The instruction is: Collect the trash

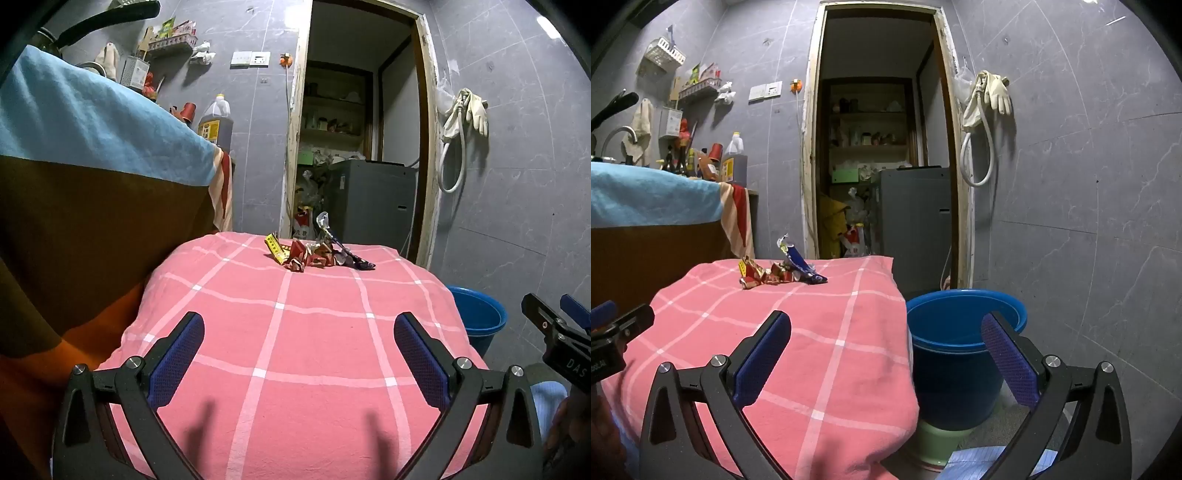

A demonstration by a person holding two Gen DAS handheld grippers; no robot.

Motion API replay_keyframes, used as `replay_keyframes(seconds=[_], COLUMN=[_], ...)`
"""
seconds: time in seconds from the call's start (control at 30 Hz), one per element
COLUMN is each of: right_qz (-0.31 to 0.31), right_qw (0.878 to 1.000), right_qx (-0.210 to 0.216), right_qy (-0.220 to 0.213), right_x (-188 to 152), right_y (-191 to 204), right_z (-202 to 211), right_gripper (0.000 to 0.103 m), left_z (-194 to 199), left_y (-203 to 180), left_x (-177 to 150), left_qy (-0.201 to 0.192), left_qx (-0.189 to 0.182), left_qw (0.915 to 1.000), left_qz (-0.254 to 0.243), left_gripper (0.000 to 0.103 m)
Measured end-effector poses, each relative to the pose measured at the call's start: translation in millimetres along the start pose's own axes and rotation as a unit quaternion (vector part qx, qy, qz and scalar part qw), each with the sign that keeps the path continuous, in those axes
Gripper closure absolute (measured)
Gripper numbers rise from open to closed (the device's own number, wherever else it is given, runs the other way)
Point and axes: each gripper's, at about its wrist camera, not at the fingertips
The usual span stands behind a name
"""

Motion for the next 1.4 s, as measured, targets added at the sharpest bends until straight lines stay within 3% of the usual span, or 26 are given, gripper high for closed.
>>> replay_keyframes(seconds=[1.4], right_qz=[-0.001], right_qw=[1.0], right_qx=[0.0], right_qy=[0.003], right_x=[0.1], right_y=[-0.8], right_z=[-0.4], right_gripper=[0.0], left_z=[-5.8], left_y=[1.1], left_x=[0.0], left_qy=[0.011], left_qx=[0.001], left_qw=[0.9999], left_qz=[0.01], left_gripper=[0.002])
Point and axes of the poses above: each gripper's, at about its wrist camera, not at the fingertips, and z roughly against the way its jaws point, y to its left, x to its top, and after that the axes turned 3 degrees about -z, right-handed
